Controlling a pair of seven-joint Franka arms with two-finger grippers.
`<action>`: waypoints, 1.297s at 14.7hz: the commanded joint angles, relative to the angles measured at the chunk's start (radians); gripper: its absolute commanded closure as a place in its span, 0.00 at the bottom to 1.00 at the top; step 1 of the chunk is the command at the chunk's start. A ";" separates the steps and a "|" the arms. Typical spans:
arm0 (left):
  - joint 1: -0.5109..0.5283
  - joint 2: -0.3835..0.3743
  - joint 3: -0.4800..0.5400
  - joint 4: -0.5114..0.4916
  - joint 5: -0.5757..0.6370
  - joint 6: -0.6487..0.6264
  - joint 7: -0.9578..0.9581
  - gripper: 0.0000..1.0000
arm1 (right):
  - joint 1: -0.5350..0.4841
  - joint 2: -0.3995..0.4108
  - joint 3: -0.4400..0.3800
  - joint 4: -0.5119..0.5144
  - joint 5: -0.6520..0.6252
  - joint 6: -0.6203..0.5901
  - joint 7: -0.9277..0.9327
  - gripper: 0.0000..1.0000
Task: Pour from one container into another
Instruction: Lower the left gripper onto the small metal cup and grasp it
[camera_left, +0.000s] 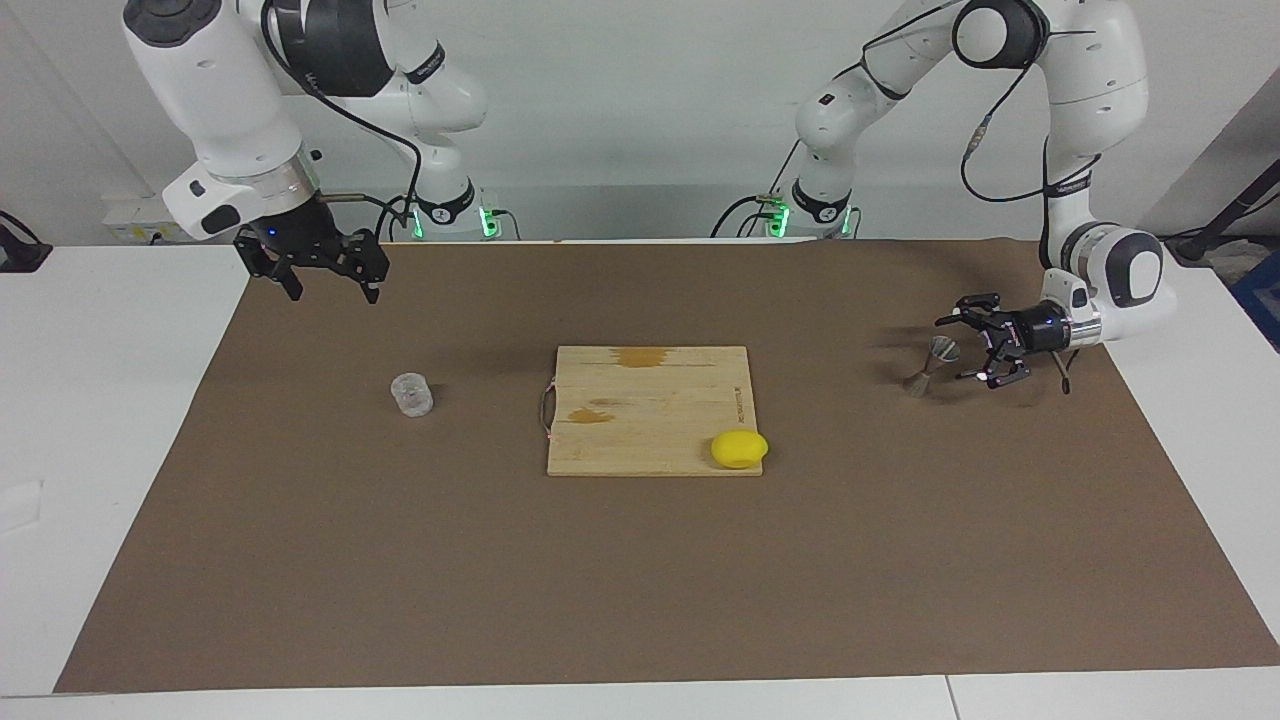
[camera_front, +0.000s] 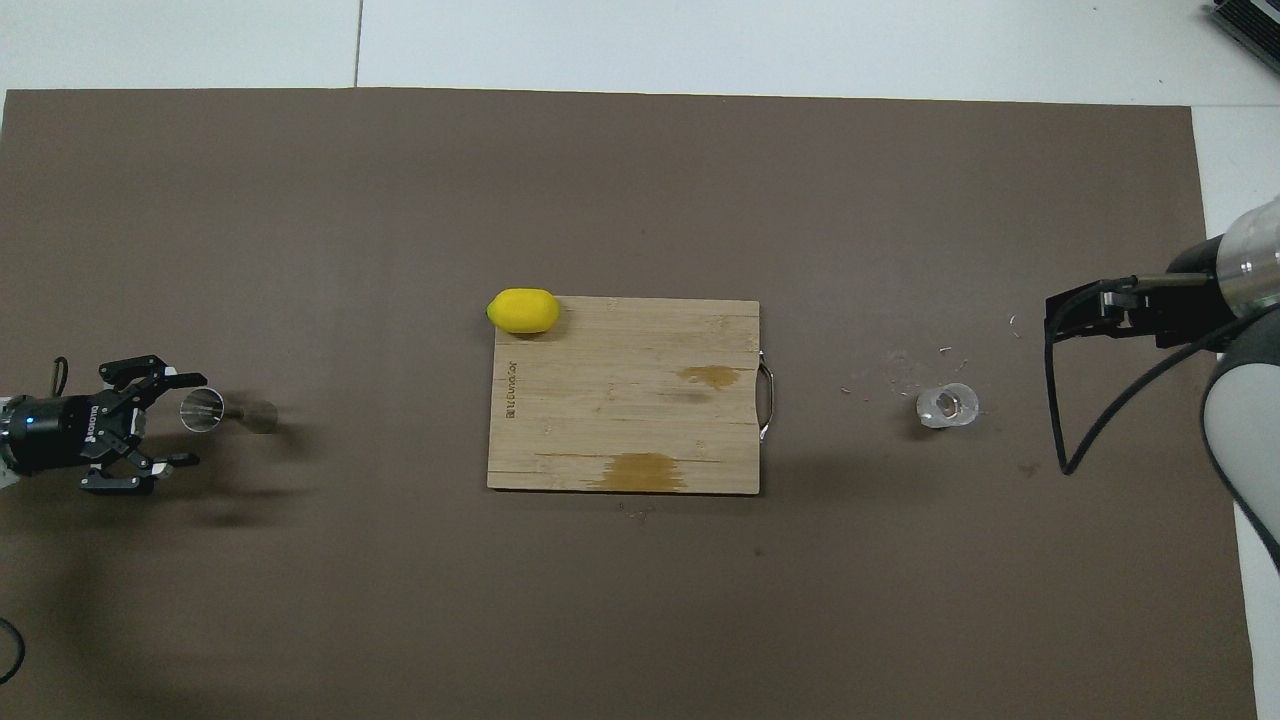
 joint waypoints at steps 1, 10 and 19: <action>-0.003 0.002 0.009 0.003 -0.017 -0.037 0.048 0.00 | -0.009 0.007 0.006 0.012 -0.004 -0.014 -0.018 0.00; -0.020 0.002 0.009 -0.007 -0.053 -0.012 0.098 0.11 | -0.009 0.007 0.006 0.012 -0.004 -0.014 -0.018 0.00; -0.039 0.005 0.010 -0.007 -0.073 0.078 0.145 0.29 | -0.009 0.007 0.006 0.012 -0.004 -0.016 -0.018 0.00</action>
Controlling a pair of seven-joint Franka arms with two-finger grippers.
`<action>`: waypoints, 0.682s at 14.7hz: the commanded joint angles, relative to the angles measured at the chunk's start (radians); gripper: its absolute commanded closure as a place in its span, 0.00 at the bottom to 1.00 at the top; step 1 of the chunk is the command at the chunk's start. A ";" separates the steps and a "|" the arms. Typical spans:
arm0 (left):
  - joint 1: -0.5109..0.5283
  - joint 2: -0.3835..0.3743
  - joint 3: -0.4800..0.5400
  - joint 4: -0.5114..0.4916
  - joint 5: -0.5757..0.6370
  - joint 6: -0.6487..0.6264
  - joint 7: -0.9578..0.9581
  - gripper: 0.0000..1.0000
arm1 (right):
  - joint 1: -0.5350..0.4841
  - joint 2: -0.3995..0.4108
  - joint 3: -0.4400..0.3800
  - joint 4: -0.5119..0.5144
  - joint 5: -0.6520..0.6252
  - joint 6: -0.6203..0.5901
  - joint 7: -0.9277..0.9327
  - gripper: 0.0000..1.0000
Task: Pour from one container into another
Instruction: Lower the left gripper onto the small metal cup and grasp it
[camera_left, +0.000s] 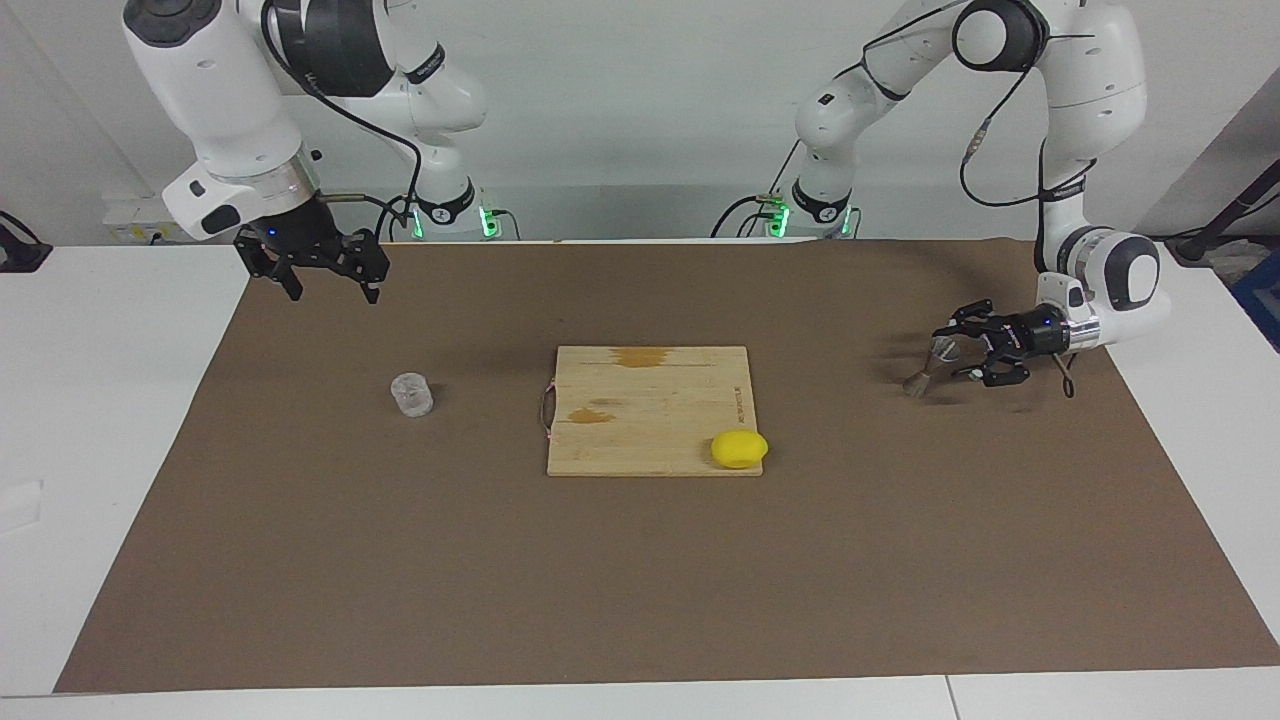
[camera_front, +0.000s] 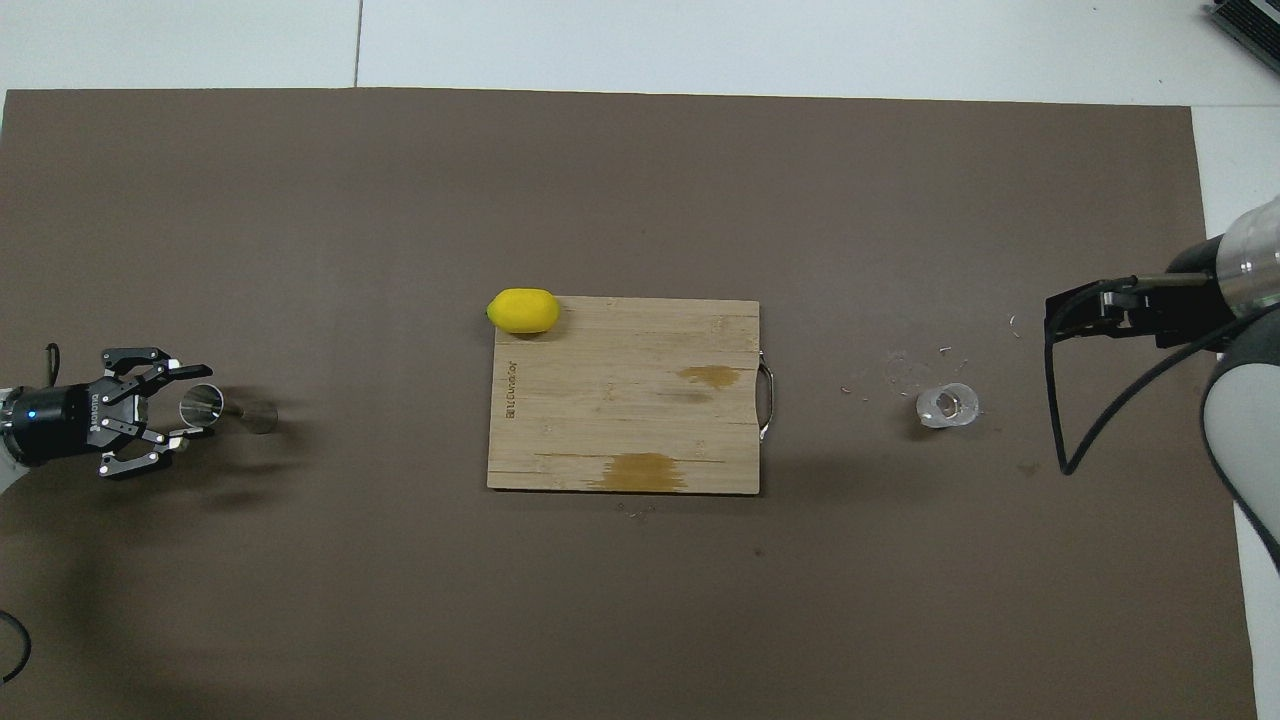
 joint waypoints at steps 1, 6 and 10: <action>-0.022 0.003 0.011 -0.006 -0.021 0.023 0.031 0.31 | -0.009 0.007 0.006 0.012 -0.004 -0.014 -0.018 0.00; -0.016 0.003 0.011 -0.006 -0.022 0.010 0.028 0.31 | -0.009 0.007 0.006 0.012 -0.004 -0.014 -0.018 0.00; -0.006 0.001 0.011 -0.006 -0.022 -0.019 0.024 0.31 | -0.009 0.007 0.006 0.012 -0.004 -0.016 -0.018 0.00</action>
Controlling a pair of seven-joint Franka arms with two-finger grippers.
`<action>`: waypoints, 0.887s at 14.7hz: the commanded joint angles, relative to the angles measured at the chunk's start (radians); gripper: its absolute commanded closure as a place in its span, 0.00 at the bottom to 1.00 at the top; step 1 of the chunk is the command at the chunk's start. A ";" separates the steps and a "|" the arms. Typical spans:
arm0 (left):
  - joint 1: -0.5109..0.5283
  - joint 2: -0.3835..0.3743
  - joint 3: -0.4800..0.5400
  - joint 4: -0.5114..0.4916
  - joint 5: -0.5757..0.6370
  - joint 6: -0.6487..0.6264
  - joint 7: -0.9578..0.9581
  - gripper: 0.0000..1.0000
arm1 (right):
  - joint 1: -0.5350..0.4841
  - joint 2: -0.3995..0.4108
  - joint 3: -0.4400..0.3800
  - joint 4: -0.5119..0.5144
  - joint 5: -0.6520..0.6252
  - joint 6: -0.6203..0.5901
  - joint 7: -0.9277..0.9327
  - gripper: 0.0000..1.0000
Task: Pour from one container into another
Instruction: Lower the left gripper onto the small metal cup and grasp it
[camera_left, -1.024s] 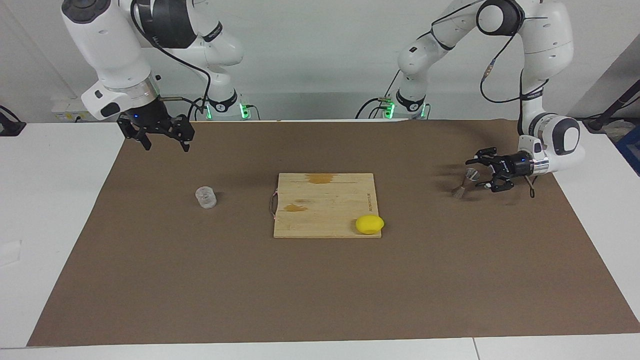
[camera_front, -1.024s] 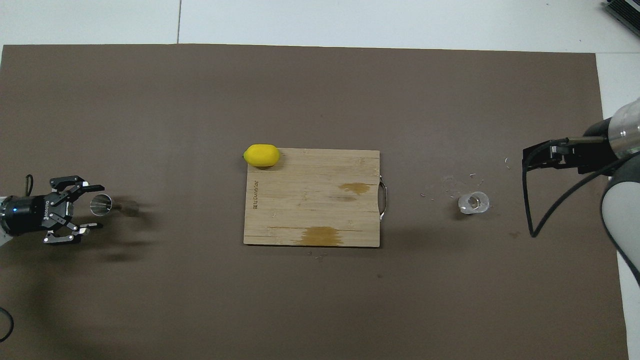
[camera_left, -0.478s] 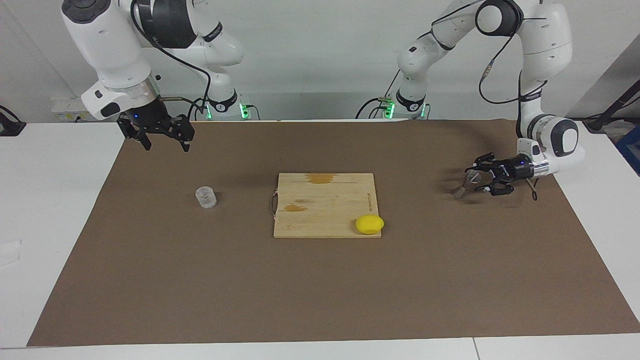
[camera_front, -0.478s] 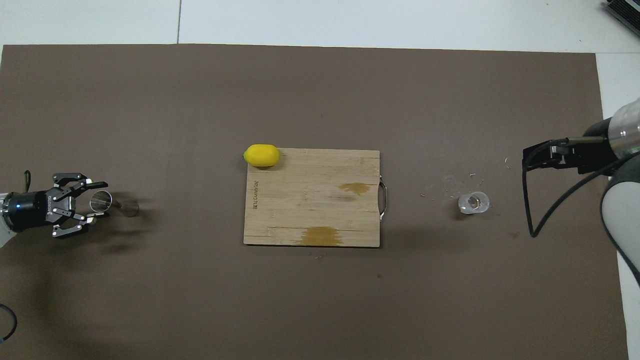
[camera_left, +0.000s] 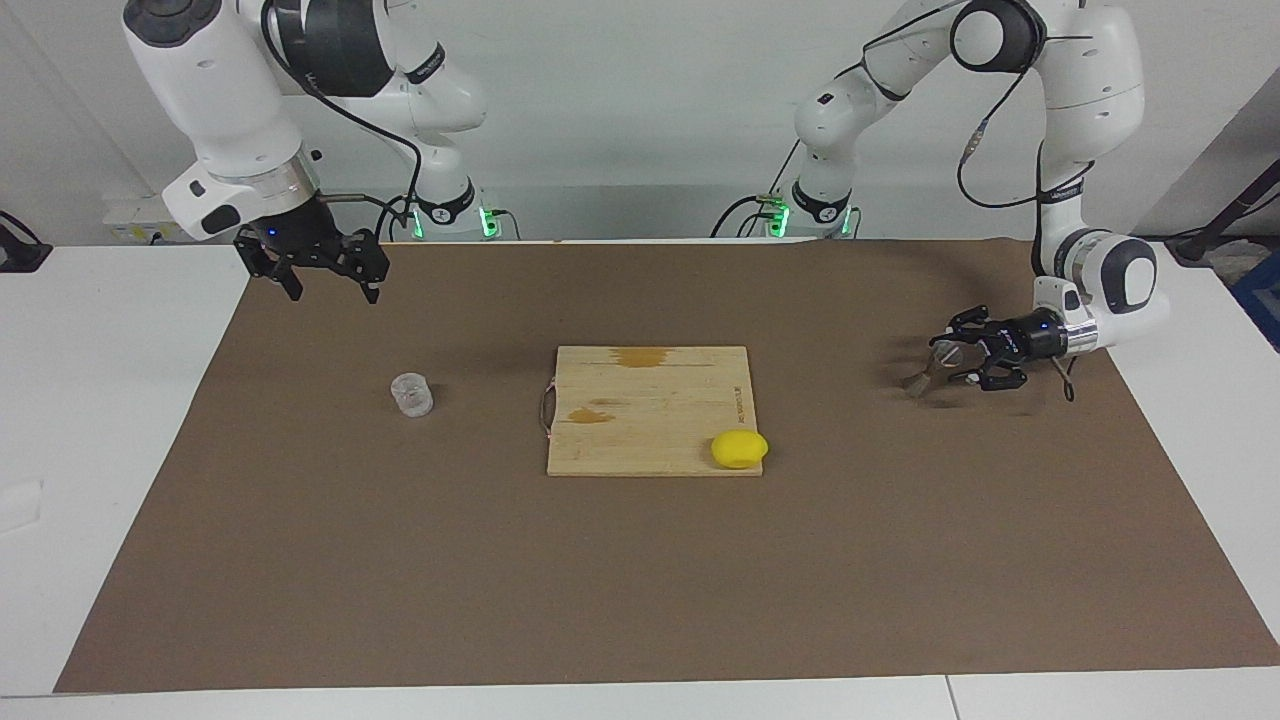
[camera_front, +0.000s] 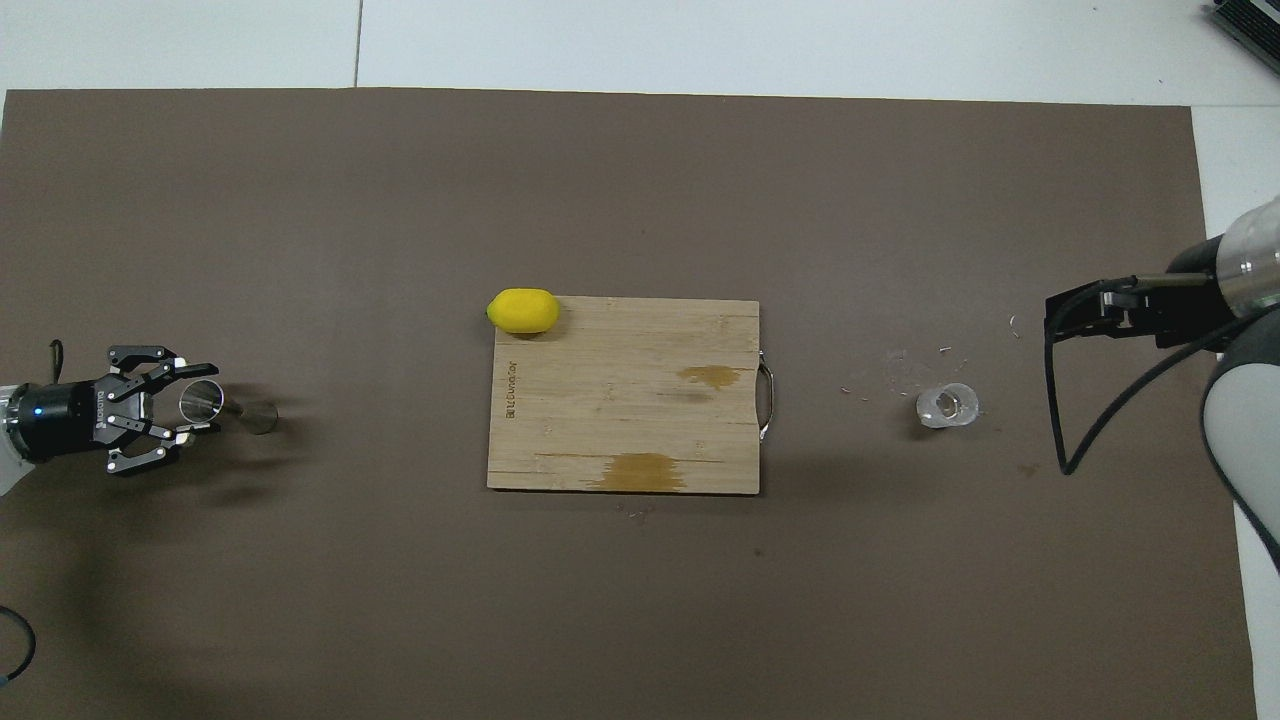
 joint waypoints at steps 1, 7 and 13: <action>0.004 0.001 0.007 -0.006 -0.018 -0.020 0.017 0.31 | -0.009 0.007 0.006 0.012 -0.004 -0.014 -0.018 0.00; 0.006 0.001 0.007 -0.004 -0.020 -0.035 0.008 0.33 | -0.009 0.007 0.006 0.012 -0.004 -0.014 -0.018 0.00; 0.003 0.001 0.009 -0.004 -0.020 -0.031 0.008 0.53 | -0.011 -0.001 0.006 0.003 -0.004 -0.042 -0.018 0.00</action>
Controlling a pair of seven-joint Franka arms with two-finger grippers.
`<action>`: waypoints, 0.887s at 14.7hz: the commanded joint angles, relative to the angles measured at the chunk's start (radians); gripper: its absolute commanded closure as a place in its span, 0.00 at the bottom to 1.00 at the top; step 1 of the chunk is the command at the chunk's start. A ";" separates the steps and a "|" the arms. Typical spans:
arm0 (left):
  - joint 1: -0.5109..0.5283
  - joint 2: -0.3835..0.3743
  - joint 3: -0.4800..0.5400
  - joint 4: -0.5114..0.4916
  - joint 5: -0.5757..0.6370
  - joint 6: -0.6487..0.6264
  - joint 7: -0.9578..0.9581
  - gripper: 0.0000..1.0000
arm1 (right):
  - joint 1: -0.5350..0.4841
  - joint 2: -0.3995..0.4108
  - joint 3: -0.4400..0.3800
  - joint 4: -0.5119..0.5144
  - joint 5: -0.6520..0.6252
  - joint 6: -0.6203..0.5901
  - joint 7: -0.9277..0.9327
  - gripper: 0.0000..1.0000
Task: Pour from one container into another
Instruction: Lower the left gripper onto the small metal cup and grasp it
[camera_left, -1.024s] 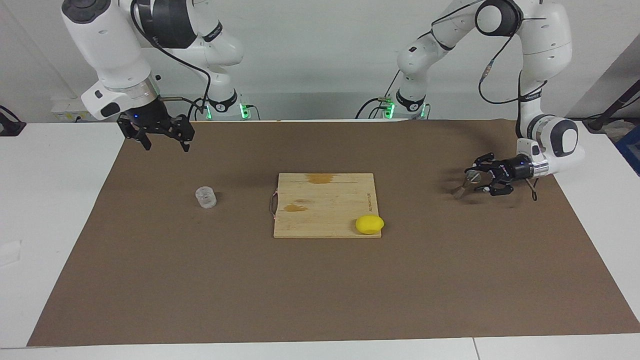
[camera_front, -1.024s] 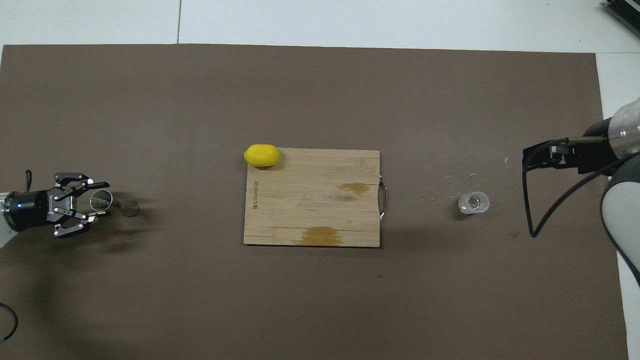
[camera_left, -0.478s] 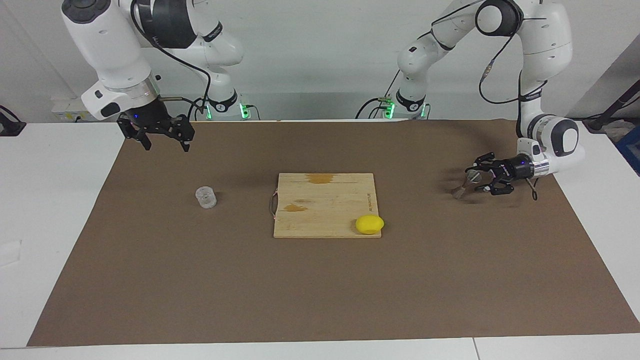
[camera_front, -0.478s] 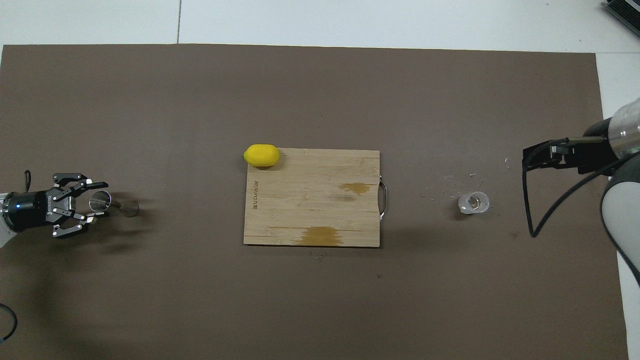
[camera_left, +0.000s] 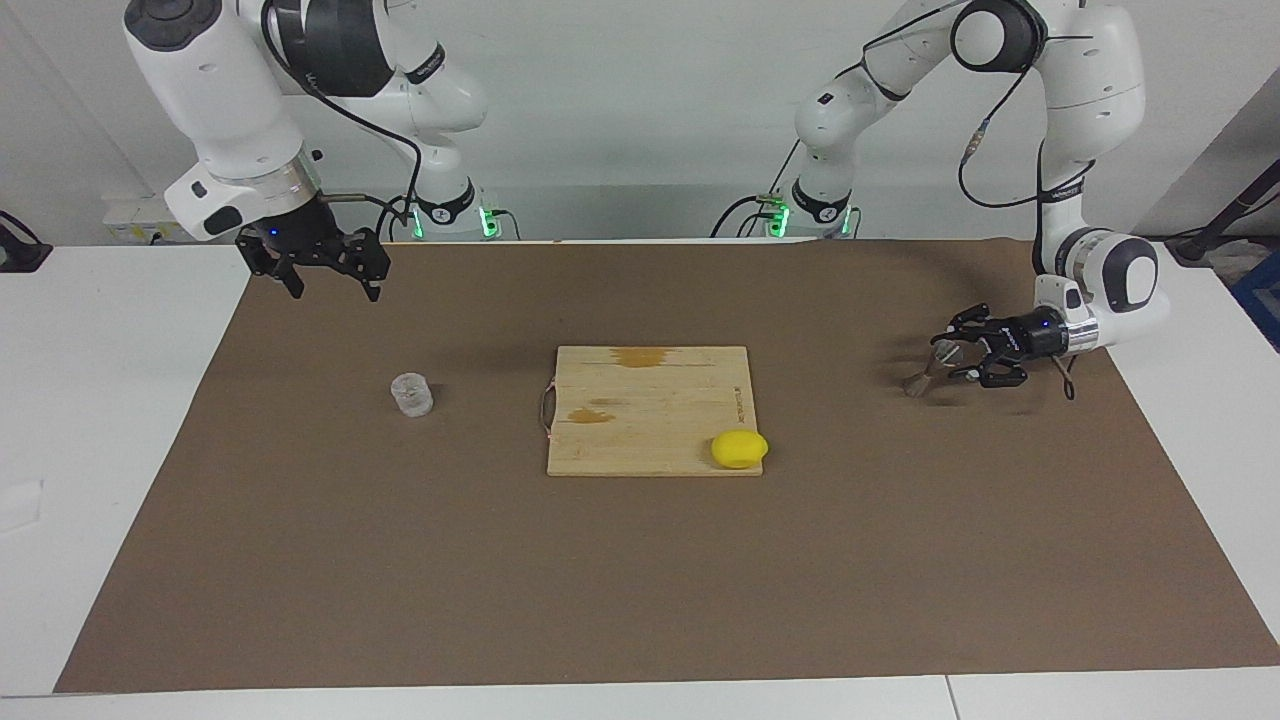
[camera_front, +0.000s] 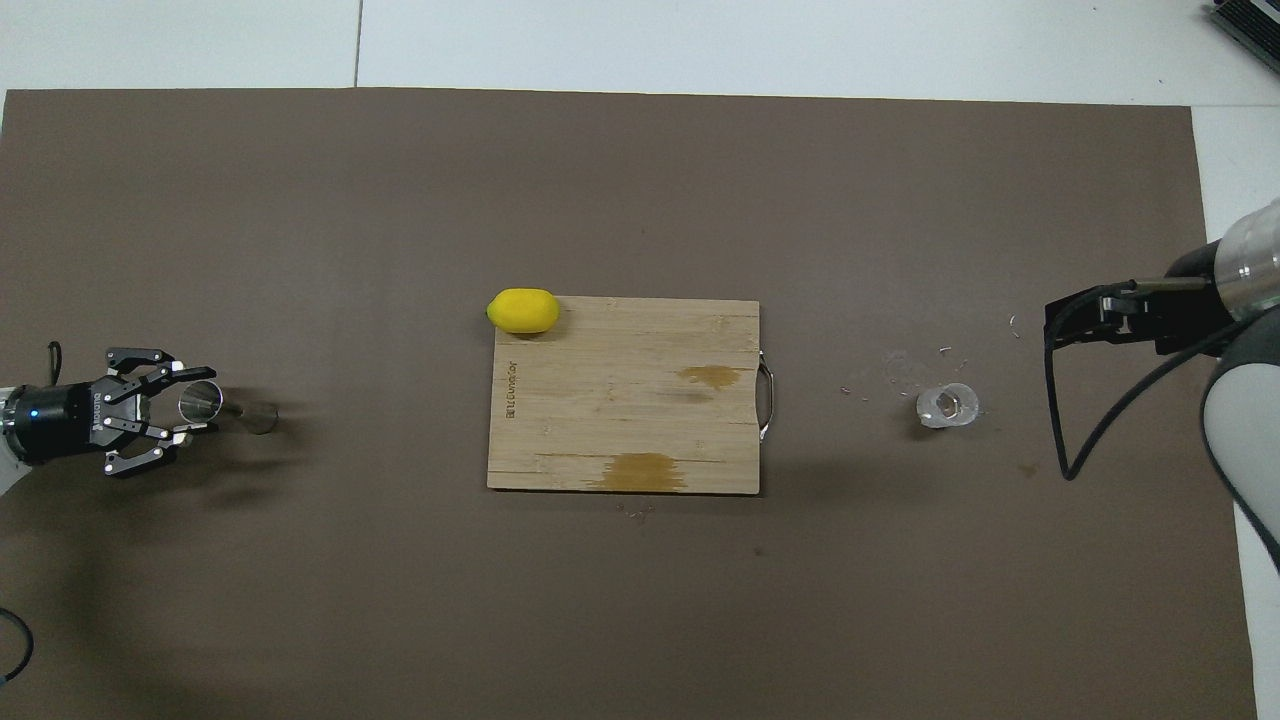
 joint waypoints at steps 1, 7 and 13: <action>-0.002 0.001 0.006 -0.004 -0.017 -0.013 0.008 0.63 | -0.009 -0.001 0.006 0.003 -0.002 -0.013 -0.019 0.00; -0.022 -0.003 -0.001 0.023 -0.022 -0.056 0.005 0.87 | -0.011 -0.001 0.006 0.003 -0.002 -0.016 -0.018 0.00; -0.219 -0.045 -0.010 0.019 -0.082 -0.077 -0.057 1.00 | -0.012 -0.001 0.004 0.003 -0.004 -0.019 -0.023 0.00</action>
